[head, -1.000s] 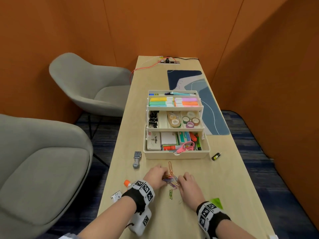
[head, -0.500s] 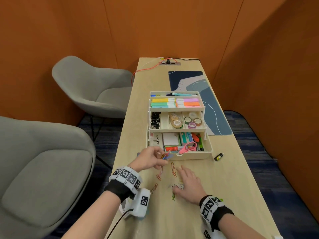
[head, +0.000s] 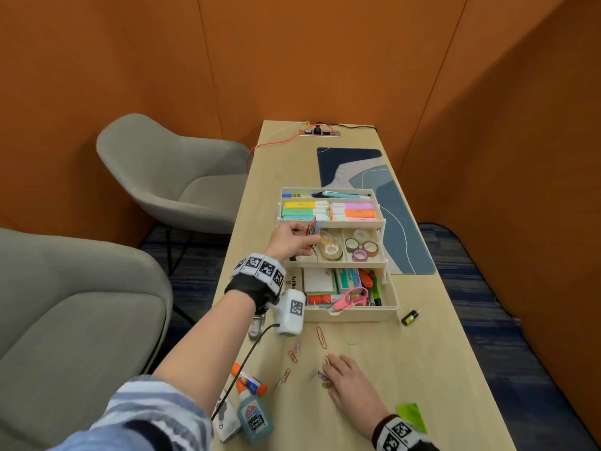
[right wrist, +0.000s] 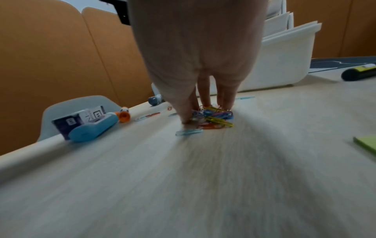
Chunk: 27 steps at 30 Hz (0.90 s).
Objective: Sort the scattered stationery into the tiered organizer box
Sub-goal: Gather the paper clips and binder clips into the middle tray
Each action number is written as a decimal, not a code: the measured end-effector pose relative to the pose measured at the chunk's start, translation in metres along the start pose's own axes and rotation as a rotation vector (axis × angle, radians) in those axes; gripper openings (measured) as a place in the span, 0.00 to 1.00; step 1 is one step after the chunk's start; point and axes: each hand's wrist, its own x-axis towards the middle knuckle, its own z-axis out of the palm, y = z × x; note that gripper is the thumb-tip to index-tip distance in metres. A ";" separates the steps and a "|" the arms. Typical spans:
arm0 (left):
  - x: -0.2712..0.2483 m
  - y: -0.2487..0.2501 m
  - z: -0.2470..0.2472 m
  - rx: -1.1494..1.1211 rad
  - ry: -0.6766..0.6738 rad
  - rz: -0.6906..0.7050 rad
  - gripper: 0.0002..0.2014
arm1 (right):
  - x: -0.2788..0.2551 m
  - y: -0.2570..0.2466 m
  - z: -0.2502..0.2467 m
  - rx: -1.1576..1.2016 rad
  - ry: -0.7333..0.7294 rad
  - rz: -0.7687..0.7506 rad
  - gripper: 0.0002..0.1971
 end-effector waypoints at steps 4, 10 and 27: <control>0.017 -0.008 0.007 0.180 0.088 -0.067 0.12 | 0.002 0.002 0.006 -0.013 -0.016 -0.033 0.29; 0.030 -0.010 0.015 0.597 0.198 -0.049 0.10 | 0.003 -0.009 -0.003 -0.163 -0.014 -0.076 0.24; -0.040 -0.034 -0.017 0.490 0.210 0.098 0.07 | 0.012 0.002 -0.038 0.662 -0.001 0.243 0.14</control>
